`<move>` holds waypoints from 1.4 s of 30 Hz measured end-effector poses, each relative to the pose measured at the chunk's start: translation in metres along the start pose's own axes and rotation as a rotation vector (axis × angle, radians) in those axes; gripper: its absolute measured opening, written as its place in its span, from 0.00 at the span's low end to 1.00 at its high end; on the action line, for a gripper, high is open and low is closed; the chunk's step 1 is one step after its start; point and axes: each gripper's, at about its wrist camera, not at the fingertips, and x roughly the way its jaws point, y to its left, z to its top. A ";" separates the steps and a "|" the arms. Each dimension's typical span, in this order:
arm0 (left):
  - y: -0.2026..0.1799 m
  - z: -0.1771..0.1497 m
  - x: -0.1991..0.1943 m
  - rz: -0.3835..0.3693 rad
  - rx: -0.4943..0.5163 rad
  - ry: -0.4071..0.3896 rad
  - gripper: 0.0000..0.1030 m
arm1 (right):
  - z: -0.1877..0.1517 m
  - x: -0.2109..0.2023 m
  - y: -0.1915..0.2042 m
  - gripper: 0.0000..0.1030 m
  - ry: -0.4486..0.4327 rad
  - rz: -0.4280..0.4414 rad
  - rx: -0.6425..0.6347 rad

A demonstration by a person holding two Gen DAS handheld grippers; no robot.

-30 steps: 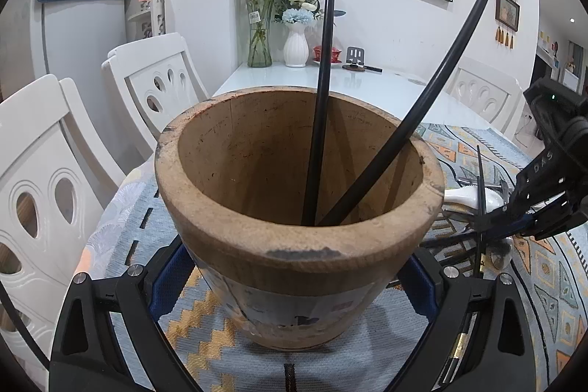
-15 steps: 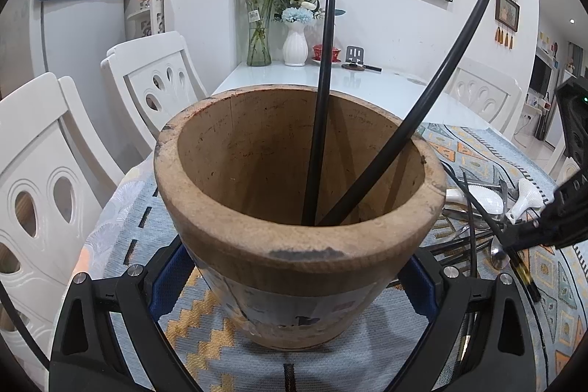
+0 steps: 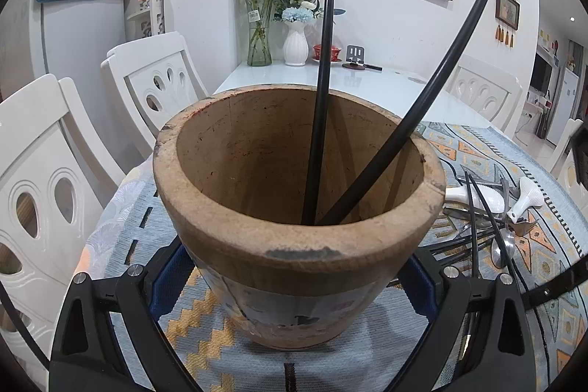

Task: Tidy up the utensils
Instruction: 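Grasp a black chopstick from the pile with the right tool, then lift the chopstick and carry it above the holder with the right tool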

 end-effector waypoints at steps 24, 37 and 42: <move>-0.003 0.001 0.000 0.007 0.005 0.005 0.94 | 0.023 -0.005 0.016 0.06 -0.110 0.086 -0.020; -0.004 0.001 -0.003 0.015 0.010 -0.010 0.94 | 0.010 -0.020 0.065 0.06 -0.187 0.168 -0.200; -0.003 0.002 -0.003 0.013 0.009 -0.013 0.94 | 0.006 -0.040 0.091 0.06 -0.288 0.150 -0.281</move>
